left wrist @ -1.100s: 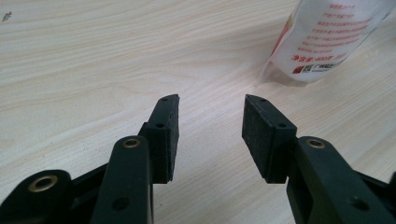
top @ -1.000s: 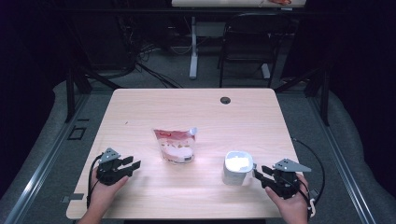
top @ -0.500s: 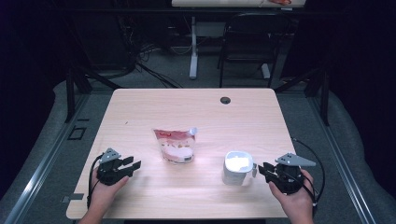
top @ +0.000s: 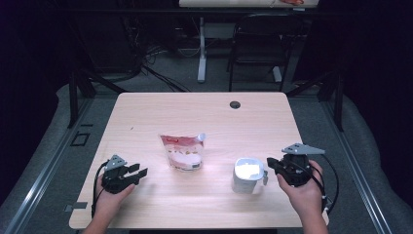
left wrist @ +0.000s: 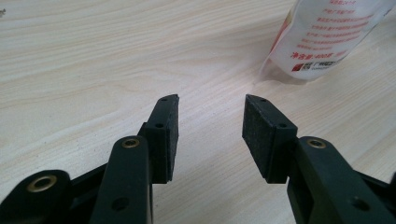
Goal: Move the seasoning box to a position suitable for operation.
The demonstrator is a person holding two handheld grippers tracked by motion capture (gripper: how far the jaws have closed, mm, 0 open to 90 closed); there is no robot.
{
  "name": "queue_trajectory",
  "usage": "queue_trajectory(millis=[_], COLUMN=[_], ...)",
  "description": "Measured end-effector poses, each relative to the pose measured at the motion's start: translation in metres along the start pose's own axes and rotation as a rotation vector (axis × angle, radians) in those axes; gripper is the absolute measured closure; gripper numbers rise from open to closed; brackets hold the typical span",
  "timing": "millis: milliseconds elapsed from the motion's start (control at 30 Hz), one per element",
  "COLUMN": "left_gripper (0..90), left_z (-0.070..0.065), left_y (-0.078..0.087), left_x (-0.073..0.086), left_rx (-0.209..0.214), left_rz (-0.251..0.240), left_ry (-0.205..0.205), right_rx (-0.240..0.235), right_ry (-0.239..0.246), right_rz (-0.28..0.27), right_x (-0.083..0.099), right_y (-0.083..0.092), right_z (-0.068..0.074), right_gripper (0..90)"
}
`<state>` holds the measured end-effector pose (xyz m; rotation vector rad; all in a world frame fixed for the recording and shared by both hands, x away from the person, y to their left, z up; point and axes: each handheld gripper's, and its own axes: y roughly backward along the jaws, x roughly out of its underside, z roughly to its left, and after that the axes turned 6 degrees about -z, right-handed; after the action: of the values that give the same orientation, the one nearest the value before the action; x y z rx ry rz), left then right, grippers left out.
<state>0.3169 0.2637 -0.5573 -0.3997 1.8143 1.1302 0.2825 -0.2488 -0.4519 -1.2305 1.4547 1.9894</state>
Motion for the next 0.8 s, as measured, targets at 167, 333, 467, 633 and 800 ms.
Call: queue_trajectory(millis=[167,333,467,633,800], left_gripper=[56.1,56.1,55.9,55.9,55.9], left_z=[0.0,0.0,0.0,0.0,0.0], left_y=[0.0,0.0,0.0,0.0,0.0], left_x=[0.0,0.0,0.0,0.0,0.0], left_rx=[0.004,0.0,0.003,0.0,0.003], left_rz=[0.005,0.002,0.009,0.003,0.007], left_ry=[-0.001,-0.005,-0.006,-0.004,-0.002], right_rx=[0.028,0.036,0.024,0.011,0.016], right_ry=[0.012,-0.005,-0.033,-0.038,-0.044], right_rz=[0.007,0.043,0.058,0.07,0.081], right_x=[-0.006,-0.002,0.001,0.003,0.006], right_y=[-0.003,-0.007,-0.009,-0.013,-0.014], right_z=[0.011,0.013,0.01,0.012,0.01], right_gripper=[88.1,83.3,81.5,80.9,80.7])
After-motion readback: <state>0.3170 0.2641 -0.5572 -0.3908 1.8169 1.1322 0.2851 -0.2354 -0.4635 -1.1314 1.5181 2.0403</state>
